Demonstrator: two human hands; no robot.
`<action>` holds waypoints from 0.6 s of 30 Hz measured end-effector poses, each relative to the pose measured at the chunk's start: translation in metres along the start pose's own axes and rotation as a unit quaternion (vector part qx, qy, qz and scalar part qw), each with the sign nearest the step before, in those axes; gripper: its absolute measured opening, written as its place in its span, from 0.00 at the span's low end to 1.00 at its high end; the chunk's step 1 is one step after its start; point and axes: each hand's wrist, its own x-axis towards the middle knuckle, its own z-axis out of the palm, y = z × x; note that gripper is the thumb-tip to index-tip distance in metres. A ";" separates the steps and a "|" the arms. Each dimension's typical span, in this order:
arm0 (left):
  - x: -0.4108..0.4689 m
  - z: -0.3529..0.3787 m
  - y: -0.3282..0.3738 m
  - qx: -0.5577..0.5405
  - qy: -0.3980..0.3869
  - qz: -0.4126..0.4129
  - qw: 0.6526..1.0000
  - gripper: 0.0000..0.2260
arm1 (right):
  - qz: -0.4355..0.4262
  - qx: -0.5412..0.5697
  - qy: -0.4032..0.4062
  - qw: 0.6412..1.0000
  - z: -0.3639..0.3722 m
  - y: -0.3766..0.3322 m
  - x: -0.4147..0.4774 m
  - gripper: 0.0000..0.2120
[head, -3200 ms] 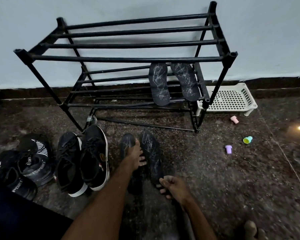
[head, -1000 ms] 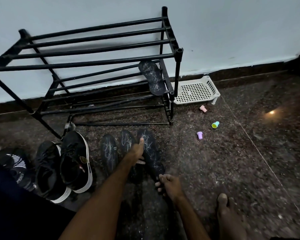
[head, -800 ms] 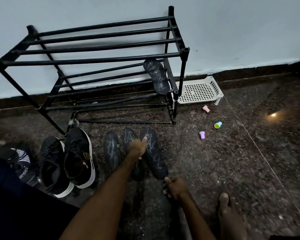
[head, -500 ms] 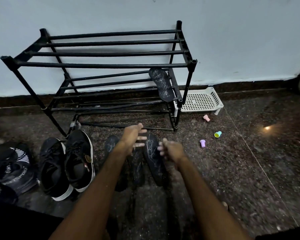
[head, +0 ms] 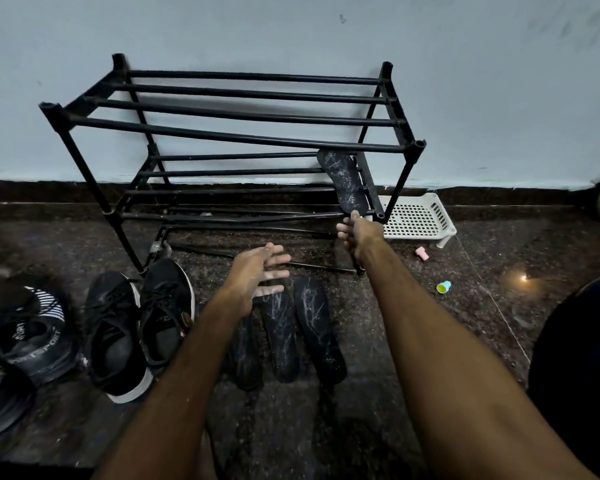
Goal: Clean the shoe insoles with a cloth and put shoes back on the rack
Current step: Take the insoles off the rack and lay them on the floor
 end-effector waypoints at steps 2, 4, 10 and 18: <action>0.000 0.001 0.000 -0.001 -0.007 -0.001 1.000 0.13 | -0.013 0.009 0.011 1.000 0.001 0.000 0.001 0.16; 0.001 0.002 0.000 -0.002 -0.014 -0.003 1.000 0.13 | -0.019 0.024 0.021 0.999 -0.002 0.000 0.001 0.15; 0.008 0.022 -0.003 -0.023 -0.019 -0.024 0.999 0.15 | -0.036 0.095 -0.017 0.995 -0.019 0.028 -0.037 0.13; 0.029 0.076 -0.030 -0.062 0.009 -0.047 0.997 0.24 | -0.014 0.032 -0.068 0.997 -0.084 0.109 -0.115 0.10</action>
